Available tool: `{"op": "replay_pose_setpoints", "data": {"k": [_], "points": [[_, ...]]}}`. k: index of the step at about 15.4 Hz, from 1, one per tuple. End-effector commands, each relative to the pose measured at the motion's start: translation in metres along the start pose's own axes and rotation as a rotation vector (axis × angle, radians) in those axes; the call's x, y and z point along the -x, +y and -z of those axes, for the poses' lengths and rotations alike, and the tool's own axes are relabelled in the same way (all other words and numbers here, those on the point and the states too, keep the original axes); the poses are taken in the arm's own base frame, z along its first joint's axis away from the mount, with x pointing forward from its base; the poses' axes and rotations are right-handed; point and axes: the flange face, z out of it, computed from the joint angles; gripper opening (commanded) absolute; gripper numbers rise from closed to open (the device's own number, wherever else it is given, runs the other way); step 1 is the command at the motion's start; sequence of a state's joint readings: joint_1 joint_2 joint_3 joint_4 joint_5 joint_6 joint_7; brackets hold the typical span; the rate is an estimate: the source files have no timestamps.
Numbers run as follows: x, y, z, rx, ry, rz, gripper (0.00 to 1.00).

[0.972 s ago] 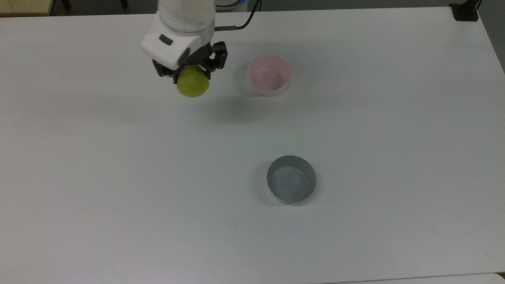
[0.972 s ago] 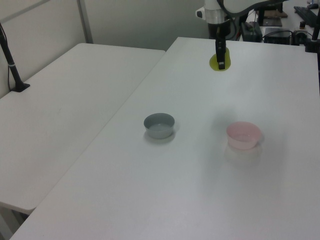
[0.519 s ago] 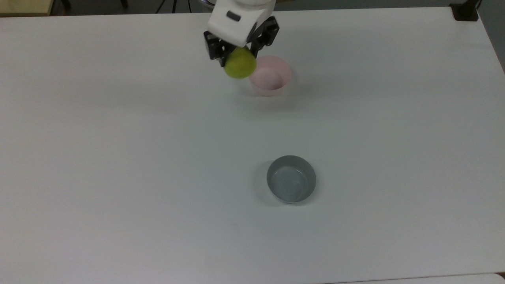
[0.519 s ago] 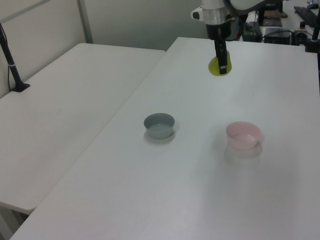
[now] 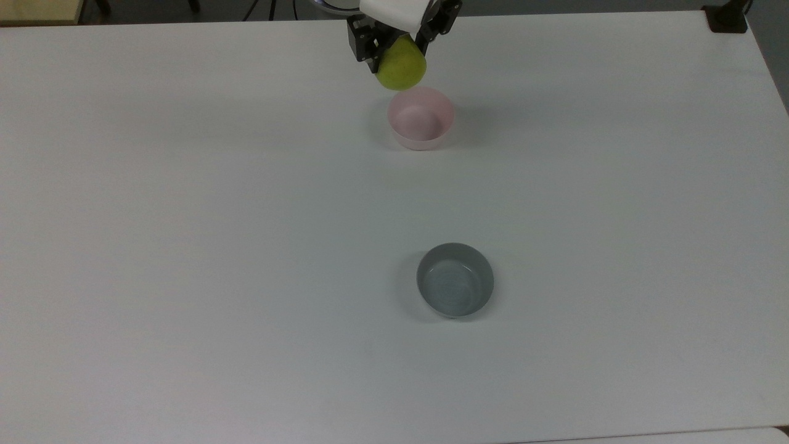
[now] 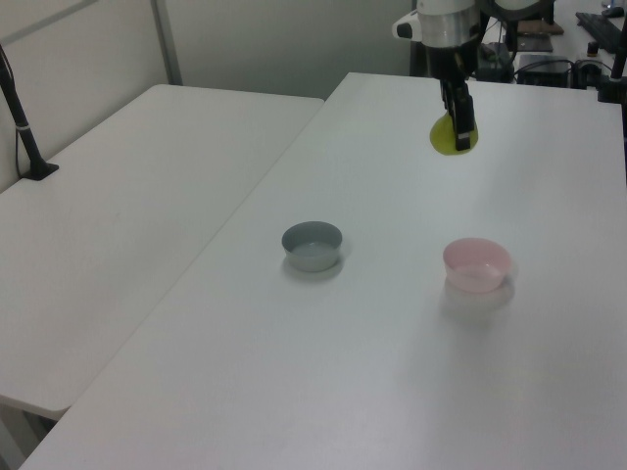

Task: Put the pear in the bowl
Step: 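Lift the pear and carry it toward the pink bowl, then lower the held pear into the pink bowl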

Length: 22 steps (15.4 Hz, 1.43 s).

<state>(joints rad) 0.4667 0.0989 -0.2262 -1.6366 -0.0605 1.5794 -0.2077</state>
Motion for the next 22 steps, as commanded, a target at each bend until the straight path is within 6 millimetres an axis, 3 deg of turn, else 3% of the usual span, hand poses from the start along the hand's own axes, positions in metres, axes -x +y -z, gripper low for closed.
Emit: {"op": "replay_pose_setpoints", "data": {"k": [1,9,15,22], "points": [[0.011,-0.023,-0.032,-0.017,-0.056,0.02,0.06],[-0.001,-0.047,-0.099,-0.005,-0.041,0.056,0.06],[-0.011,-0.077,-0.155,0.007,-0.059,0.087,0.06],[-0.02,-0.083,-0.195,0.024,-0.089,0.105,0.07]]}}
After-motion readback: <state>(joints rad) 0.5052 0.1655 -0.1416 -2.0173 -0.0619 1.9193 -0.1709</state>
